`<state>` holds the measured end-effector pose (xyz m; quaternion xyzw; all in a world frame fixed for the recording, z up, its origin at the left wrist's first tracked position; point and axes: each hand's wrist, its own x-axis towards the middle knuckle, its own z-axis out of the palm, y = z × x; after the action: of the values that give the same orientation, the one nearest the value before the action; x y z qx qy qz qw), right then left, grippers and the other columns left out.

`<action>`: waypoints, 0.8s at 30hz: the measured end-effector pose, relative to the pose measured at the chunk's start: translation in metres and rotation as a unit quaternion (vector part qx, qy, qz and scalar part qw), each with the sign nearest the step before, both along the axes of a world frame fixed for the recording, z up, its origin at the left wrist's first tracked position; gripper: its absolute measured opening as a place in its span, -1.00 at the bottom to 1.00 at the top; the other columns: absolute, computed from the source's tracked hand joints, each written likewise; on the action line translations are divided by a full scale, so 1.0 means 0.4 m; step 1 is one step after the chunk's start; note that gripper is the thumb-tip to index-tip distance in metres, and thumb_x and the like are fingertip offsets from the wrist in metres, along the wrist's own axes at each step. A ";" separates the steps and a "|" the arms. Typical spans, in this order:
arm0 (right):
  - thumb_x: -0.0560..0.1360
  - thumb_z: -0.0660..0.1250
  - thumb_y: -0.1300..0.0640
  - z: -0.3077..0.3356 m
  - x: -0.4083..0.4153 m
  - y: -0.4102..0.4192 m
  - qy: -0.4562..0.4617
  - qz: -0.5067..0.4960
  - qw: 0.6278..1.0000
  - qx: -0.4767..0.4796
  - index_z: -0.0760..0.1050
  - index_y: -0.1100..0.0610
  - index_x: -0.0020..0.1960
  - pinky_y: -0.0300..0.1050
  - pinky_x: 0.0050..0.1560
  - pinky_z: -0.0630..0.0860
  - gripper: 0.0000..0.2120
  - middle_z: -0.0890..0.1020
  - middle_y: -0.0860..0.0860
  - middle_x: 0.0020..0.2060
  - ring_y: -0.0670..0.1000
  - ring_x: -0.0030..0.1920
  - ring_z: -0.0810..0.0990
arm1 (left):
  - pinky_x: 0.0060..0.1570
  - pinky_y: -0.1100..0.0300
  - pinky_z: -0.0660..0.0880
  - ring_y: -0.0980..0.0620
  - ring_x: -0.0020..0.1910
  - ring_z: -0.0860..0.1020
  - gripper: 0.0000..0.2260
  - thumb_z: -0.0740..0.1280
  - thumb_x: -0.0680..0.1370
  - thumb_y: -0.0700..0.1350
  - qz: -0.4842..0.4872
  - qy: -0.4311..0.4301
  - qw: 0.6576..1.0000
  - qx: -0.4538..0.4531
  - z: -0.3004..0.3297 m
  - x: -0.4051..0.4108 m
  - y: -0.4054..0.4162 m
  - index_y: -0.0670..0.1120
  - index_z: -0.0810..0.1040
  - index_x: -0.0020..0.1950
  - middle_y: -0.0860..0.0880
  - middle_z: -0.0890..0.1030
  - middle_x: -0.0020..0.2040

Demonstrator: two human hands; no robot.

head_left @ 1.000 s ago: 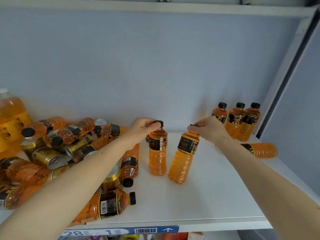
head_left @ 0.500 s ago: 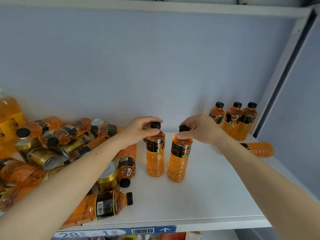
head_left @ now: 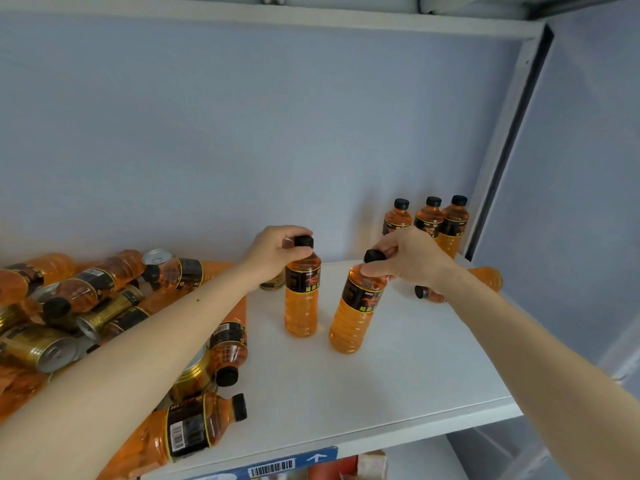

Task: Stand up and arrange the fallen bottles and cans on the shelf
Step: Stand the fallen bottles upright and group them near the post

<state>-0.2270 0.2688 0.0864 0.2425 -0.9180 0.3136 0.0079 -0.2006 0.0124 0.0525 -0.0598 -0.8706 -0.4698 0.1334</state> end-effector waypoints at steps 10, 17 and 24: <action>0.35 0.52 -0.03 0.011 -0.057 0.150 0.028 -0.036 0.999 0.021 0.67 0.11 -0.16 -0.08 -0.18 0.64 -0.79 0.68 -0.02 -0.36 -0.06 -0.32 0.65 | 0.10 0.14 0.45 0.08 0.06 0.54 -0.68 0.38 0.49 -0.14 0.033 0.030 0.998 -0.052 0.014 -0.149 0.174 -0.05 0.55 0.25 -0.03 0.60 0.19; 0.36 0.51 -0.01 0.018 -0.104 0.222 0.022 0.003 0.999 0.030 0.66 0.11 -0.17 -0.09 -0.18 0.66 -0.80 0.68 -0.02 -0.36 -0.07 -0.34 0.66 | 0.24 0.04 0.44 -0.13 0.23 0.51 -0.67 0.31 0.55 -0.22 0.088 0.029 0.994 -0.052 0.030 -0.245 0.301 -0.16 0.50 0.32 -0.15 0.53 0.28; 0.37 0.52 0.01 0.026 -0.130 0.249 0.018 0.029 0.999 0.033 0.65 0.17 -0.08 -0.03 -0.11 0.65 -0.75 0.69 0.04 -0.25 -0.01 -0.23 0.67 | 0.29 0.00 0.40 -0.14 0.29 0.46 -0.66 0.28 0.57 -0.22 0.121 0.012 0.991 -0.049 0.032 -0.310 0.337 -0.15 0.46 0.35 -0.15 0.50 0.32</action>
<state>-0.2792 0.3685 0.0967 0.2745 -0.9203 0.2788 0.0069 -0.3247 0.1472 0.0654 0.0339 -0.8916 -0.4063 0.1969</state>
